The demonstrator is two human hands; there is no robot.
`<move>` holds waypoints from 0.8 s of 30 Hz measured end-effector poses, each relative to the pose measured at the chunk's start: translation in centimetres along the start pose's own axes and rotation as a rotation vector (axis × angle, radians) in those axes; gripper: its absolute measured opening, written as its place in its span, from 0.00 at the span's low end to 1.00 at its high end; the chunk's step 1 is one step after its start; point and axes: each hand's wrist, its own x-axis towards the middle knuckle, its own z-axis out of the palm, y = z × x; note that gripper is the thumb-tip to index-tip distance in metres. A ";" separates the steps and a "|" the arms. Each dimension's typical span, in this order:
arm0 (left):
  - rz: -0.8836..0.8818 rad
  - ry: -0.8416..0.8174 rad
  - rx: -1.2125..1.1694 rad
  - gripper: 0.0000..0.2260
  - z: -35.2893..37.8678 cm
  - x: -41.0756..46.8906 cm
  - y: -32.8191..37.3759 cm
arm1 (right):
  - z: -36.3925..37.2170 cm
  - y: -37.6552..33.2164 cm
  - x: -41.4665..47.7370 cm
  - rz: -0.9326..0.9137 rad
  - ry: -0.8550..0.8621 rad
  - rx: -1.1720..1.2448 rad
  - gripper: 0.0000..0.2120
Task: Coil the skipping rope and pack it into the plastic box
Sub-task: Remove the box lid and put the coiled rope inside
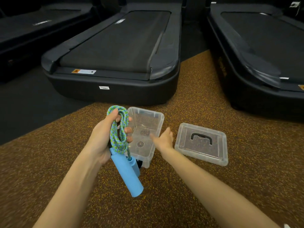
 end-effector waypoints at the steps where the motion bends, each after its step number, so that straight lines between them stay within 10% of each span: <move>1: 0.002 -0.003 0.002 0.27 -0.2 -0.1 0.1 | 0.6 0.3 -0.3 0.027 -0.044 0.000 0.43; 24: 0.010 0.008 -0.057 0.16 -1.9 -0.2 0.3 | -3.5 3.6 1.3 0.105 -0.420 -0.098 0.36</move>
